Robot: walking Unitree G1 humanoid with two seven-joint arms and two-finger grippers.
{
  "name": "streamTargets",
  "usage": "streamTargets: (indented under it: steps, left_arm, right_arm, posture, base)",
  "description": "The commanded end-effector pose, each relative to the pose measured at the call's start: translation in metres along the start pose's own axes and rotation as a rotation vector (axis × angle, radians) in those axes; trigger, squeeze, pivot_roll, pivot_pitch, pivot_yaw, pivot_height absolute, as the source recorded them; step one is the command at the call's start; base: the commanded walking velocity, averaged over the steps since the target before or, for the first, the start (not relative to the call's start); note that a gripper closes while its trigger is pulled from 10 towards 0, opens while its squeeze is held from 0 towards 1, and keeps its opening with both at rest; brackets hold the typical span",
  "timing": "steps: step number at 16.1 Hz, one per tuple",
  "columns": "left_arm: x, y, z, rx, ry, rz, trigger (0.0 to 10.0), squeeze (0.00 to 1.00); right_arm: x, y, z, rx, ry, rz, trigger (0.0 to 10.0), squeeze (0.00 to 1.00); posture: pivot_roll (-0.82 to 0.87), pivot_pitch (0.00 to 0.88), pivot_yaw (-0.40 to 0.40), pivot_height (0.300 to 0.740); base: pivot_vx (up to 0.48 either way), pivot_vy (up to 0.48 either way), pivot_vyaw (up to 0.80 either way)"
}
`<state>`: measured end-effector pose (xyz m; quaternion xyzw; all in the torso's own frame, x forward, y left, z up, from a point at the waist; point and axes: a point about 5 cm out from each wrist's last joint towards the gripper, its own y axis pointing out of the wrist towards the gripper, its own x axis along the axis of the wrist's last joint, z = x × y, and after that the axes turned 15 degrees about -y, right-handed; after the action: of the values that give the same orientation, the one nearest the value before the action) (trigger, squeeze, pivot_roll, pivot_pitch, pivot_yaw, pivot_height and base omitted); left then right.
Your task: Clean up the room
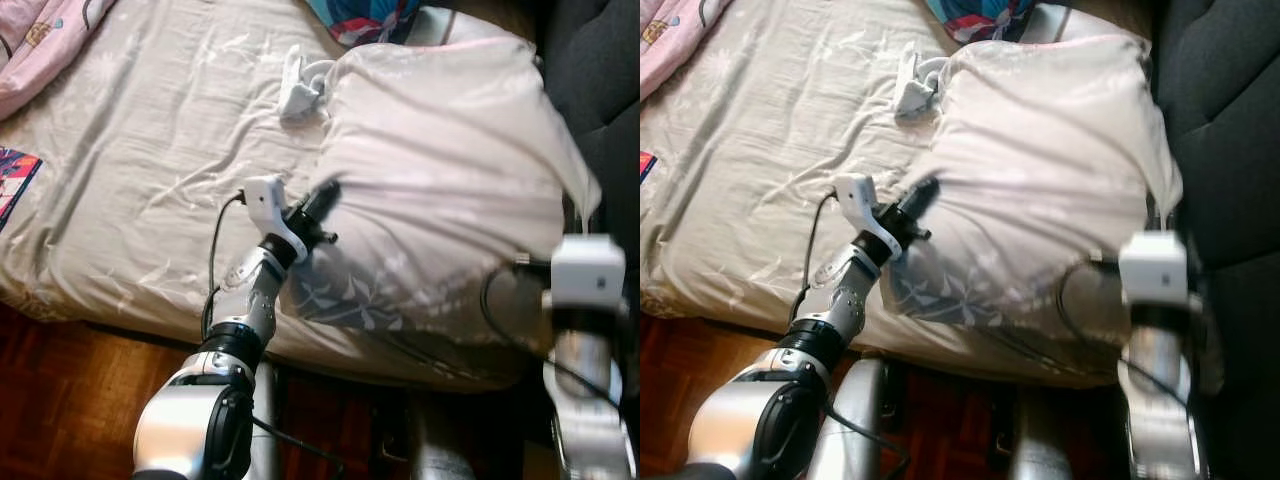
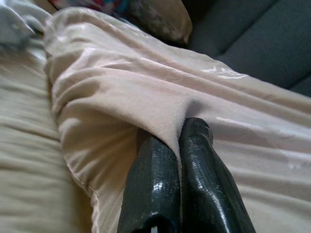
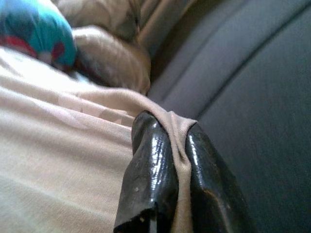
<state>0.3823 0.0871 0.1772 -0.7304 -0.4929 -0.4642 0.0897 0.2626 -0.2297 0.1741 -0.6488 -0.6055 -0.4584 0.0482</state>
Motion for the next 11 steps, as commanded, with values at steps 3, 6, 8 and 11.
streamTargets:
  steps: [3, 6, 8, 11]
  left_arm:
    - [-0.008, -0.027, 0.030, 0.150, -0.007, 0.040, 2.1, 0.00]
    - [-0.017, -0.040, 0.040, 0.210, 0.000, 0.094, 10.0, 0.00]
    - [-0.020, -0.045, 0.045, 0.239, -0.014, 0.103, 10.0, 0.00]
    - [-0.024, -0.046, 0.045, 0.247, -0.017, 0.116, 10.0, 0.00]
  right_arm:
    - [-0.055, -0.031, -0.009, -0.098, 0.074, 0.356, 10.0, 0.00]
    - [-0.096, -0.060, 0.018, -0.022, 0.169, 0.634, 10.0, 0.00]
    - [-0.104, -0.054, 0.022, -0.026, 0.164, 0.650, 10.0, 0.00]
    - [-0.105, -0.045, 0.022, -0.037, 0.179, 0.649, 10.0, 0.00]
  posture:
    - [-0.07, 0.437, -0.009, 0.659]
    - [-0.05, 0.441, -0.002, 0.659]
    - [-0.05, 0.442, 0.000, 0.659]
    - [-0.05, 0.443, 0.001, 0.659]
  base:
    - [0.000, 0.000, 0.00]
    - [0.000, 0.000, 0.00]
    - [0.000, 0.000, 0.00]
    - [0.000, 0.000, 0.00]
